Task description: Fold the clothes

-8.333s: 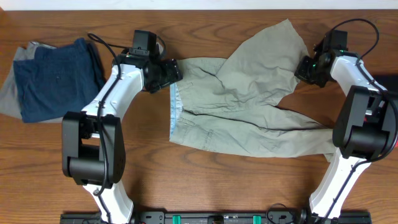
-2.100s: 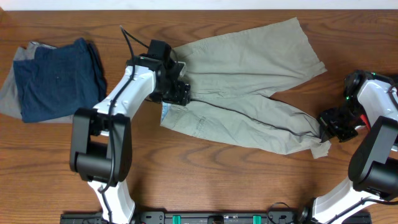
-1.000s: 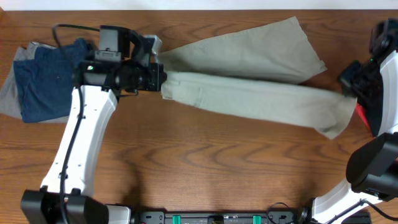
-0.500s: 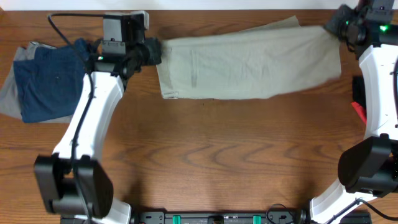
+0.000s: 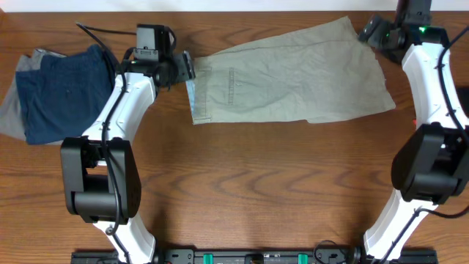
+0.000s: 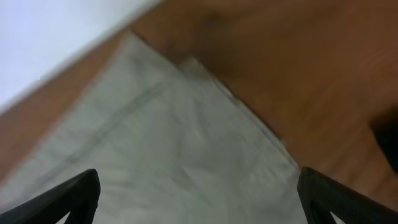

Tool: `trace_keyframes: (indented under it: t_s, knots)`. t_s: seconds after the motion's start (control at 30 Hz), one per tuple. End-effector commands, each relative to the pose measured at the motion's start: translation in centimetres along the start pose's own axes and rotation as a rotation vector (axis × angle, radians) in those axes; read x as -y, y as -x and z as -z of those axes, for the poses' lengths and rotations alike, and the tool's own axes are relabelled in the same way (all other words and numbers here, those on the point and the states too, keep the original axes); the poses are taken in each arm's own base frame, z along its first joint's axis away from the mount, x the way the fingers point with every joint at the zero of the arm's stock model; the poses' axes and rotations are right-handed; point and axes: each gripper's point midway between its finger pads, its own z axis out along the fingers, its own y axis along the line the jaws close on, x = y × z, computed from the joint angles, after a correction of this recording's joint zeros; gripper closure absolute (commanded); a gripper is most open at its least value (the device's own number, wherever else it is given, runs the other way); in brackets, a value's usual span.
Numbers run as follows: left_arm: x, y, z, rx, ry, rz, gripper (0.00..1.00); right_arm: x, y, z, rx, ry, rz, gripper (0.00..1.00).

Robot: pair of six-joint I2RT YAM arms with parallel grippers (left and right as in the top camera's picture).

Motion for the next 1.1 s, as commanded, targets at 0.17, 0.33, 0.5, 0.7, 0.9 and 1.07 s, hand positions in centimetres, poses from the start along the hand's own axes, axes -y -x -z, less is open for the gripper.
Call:
trace_keyframes:
  t_s: [0.17, 0.33, 0.5, 0.7, 0.9, 1.07]
  knots:
    - [-0.7, -1.5, 0.3, -0.055, 0.024, 0.011, 0.28, 2.0, -3.5, 1.0, -0.147, -0.085, 0.088, 0.01]
    - [0.4, 0.9, 0.0, 0.04, -0.026, -0.045, 0.29, 3.6, -6.5, 1.9, -0.275, -0.145, 0.101, 0.01]
    - [0.5, -1.5, -2.4, -0.058, -0.063, -0.02, 0.28, 5.0, -8.9, 3.0, -0.385, -0.199, 0.113, 0.01]
    - [1.5, -6.8, -5.3, -0.256, -0.128, 0.0, 0.33, 6.1, -9.5, 3.4, -0.419, -0.233, 0.112, 0.01]
    - [2.6, -10.2, -6.0, -0.361, -0.114, -0.025, 0.34, 6.5, -9.9, 3.7, -0.443, -0.245, 0.113, 0.01]
    - [2.9, -12.1, -6.2, -0.392, -0.082, -0.054, 0.91, 6.7, -10.3, 4.0, -0.461, -0.253, 0.114, 0.01]
